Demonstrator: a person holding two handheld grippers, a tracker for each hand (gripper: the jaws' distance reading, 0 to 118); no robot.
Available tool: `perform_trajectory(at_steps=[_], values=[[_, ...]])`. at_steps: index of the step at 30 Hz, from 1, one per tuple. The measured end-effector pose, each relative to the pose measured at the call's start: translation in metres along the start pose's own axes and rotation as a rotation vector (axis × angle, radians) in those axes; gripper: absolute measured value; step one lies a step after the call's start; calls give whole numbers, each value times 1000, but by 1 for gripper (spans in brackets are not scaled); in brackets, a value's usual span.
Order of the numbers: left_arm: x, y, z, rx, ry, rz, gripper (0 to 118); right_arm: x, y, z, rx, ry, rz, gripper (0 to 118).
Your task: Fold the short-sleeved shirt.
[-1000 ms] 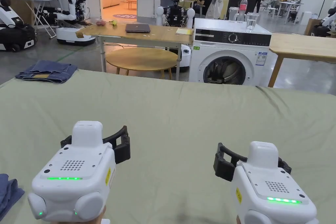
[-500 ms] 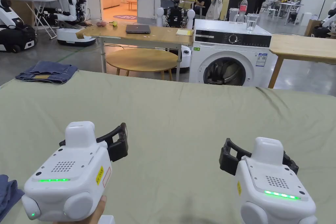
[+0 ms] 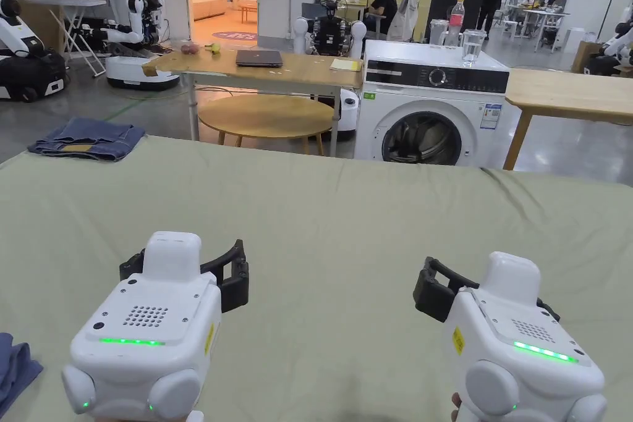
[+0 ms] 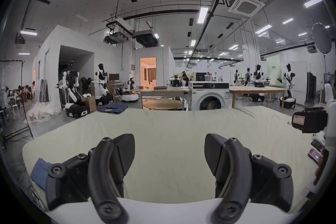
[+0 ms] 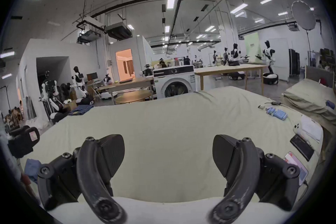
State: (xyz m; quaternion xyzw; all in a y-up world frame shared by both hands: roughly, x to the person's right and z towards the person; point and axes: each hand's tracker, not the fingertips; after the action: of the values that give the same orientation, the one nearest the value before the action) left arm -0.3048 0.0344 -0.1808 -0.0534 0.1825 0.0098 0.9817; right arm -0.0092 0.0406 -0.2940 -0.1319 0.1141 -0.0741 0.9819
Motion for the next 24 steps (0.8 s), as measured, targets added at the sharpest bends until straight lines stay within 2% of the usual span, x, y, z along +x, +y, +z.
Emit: perform_trajectory(at_steps=[3, 9, 13, 24], values=[[-4, 1, 0, -16, -6, 26, 79, 2, 2, 0, -10, 14, -26, 100], [-11, 2, -1, -33, -3, 70, 79, -1, 4, -1, -19, -2, -27, 100], [-11, 1, -2, -39, 4, 60, 79, -3, 5, -1, -30, 26, -34, 100], [-9, 3, 0, 15, 14, 25, 79, -9, 3, -6, -50, 7, -24, 100]])
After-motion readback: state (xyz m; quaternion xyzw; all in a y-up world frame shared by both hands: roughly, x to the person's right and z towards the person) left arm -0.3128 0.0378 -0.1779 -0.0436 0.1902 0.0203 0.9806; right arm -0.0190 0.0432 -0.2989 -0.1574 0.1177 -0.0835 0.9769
